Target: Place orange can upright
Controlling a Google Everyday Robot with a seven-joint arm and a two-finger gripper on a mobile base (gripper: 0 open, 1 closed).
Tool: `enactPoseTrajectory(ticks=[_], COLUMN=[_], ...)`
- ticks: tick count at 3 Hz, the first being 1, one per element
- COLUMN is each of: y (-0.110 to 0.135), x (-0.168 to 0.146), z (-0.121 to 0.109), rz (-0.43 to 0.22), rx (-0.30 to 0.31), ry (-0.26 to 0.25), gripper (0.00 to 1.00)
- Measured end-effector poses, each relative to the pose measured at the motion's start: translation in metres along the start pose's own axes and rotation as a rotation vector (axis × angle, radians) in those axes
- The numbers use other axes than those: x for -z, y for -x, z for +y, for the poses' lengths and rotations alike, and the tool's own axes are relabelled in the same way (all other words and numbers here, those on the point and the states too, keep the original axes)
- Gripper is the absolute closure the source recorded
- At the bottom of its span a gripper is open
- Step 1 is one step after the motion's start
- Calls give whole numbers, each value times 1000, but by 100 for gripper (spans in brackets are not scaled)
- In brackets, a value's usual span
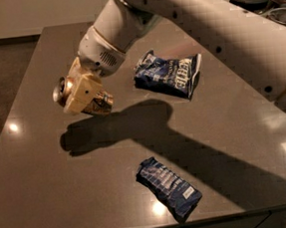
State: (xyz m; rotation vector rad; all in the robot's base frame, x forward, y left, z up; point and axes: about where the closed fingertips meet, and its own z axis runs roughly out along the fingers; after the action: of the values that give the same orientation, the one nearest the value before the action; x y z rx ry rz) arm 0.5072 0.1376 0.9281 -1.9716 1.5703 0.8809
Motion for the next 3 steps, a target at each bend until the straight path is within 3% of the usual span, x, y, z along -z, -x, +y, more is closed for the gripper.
enactPoseTrajectory(ticks=[1, 3], y=[-7, -26], x=[13, 33], z=[-6, -17], rz=[-188, -419], rx=[-78, -198], ry=[-69, -210], gripper=[100, 100])
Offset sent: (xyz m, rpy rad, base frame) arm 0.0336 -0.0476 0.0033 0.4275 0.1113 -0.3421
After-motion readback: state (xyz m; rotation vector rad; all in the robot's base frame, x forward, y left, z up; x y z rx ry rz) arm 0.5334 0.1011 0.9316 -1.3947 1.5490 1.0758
